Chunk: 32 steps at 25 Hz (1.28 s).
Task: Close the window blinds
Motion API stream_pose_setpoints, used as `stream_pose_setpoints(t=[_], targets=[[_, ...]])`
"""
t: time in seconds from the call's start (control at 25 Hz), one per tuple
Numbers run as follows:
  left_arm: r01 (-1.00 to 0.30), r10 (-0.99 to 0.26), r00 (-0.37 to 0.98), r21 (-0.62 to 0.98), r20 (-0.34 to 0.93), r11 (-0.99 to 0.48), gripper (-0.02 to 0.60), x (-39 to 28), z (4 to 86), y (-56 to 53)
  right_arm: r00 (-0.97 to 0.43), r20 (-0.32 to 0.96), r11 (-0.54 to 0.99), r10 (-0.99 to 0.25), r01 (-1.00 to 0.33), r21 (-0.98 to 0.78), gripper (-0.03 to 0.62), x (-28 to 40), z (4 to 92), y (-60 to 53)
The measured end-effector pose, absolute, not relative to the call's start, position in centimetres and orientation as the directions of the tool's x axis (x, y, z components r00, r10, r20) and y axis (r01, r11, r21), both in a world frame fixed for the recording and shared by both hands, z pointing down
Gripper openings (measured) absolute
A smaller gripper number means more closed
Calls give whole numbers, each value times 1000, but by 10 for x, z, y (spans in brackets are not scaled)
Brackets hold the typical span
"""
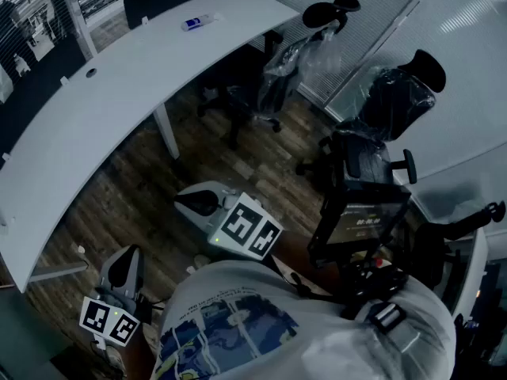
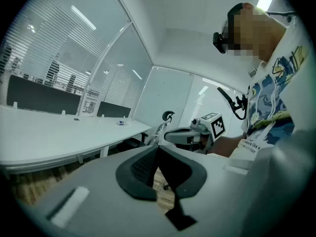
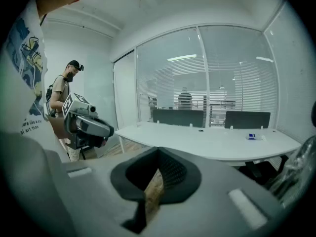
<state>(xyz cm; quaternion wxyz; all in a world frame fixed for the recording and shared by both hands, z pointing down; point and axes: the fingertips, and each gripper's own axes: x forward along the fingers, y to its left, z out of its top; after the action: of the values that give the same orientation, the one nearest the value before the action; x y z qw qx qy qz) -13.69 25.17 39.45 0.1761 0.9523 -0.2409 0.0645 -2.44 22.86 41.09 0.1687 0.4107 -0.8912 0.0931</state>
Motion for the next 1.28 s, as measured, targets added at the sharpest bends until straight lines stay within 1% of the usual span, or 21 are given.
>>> stream_pose_setpoints(t=[0.48, 0.64, 0.88, 1.08, 1.28], targets=[[-459, -412, 887, 310, 208, -832, 5, -128, 406, 247, -588, 394, 628, -706, -778, -36, 2, -14, 420, 227], [-470, -425, 882, 314, 204, -825, 5, -129, 414, 251, -587, 404, 634, -702, -773, -21, 3, -13, 426, 230], [-534, -475, 844, 300, 250, -790, 5, -51, 403, 194, -641, 348, 665, -684, -744, -64, 3, 68, 417, 158], [-583, -527, 812, 300, 252, -755, 5, -37, 396, 169, -669, 338, 696, -662, -716, -52, 3, 85, 412, 120], [-647, -600, 762, 297, 242, -702, 5, -14, 391, 133, -714, 344, 746, -610, -664, -55, 3, 107, 418, 72]])
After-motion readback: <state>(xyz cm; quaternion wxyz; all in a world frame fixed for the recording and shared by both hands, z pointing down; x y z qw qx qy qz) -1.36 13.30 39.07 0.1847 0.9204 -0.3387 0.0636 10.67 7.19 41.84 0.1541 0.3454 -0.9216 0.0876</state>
